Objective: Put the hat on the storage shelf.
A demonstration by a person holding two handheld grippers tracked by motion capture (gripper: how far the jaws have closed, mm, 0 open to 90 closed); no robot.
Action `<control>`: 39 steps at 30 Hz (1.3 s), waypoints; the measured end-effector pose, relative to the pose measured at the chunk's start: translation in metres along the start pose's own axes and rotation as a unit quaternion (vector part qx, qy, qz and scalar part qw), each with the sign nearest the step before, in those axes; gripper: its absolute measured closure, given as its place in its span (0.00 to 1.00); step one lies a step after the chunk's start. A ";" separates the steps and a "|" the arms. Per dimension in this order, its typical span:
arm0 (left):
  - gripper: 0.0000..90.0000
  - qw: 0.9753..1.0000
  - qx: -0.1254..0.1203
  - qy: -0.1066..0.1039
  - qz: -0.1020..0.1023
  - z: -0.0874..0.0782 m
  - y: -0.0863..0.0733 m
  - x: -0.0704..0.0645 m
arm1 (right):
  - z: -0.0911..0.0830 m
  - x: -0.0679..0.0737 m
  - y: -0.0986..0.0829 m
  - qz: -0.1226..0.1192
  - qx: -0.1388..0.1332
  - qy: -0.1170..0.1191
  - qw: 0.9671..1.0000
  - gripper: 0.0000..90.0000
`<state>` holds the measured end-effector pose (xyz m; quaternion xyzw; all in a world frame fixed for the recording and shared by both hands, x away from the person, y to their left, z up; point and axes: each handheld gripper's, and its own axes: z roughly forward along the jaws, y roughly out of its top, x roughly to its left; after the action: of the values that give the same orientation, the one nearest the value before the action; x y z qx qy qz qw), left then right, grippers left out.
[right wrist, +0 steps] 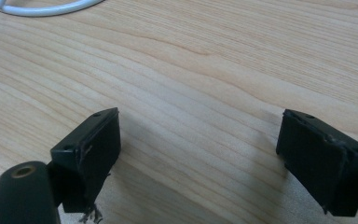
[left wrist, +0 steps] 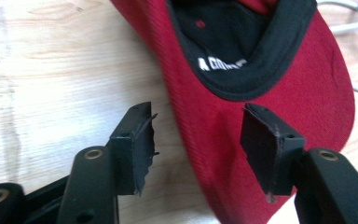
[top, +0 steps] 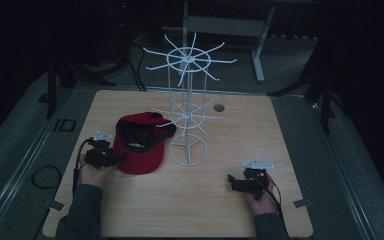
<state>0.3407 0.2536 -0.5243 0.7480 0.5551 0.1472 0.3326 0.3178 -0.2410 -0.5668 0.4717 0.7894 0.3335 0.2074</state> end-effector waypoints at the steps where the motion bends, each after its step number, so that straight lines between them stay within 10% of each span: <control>1: 0.54 1.000 0.000 0.000 0.000 0.000 0.000 0.000 | 0.000 0.000 0.000 0.000 0.000 0.000 1.000 0.15; 13: 0.63 0.998 0.023 -0.058 0.021 0.001 -0.003 -0.021 | 0.000 0.000 0.000 0.000 0.000 0.000 1.000 0.15; 24: 0.63 0.992 0.049 -0.118 -0.017 0.030 0.000 -0.018 | 0.000 0.000 0.000 0.000 0.000 0.000 1.000 0.15; 39: 0.87 0.983 0.033 -0.171 -0.048 0.022 0.003 -0.017 | 0.000 0.000 0.000 0.000 0.000 0.000 1.000 0.15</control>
<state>0.3501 0.2296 -0.5356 0.7450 0.5301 -0.0178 0.4045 0.3178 -0.2411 -0.5668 0.4717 0.7895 0.3335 0.2074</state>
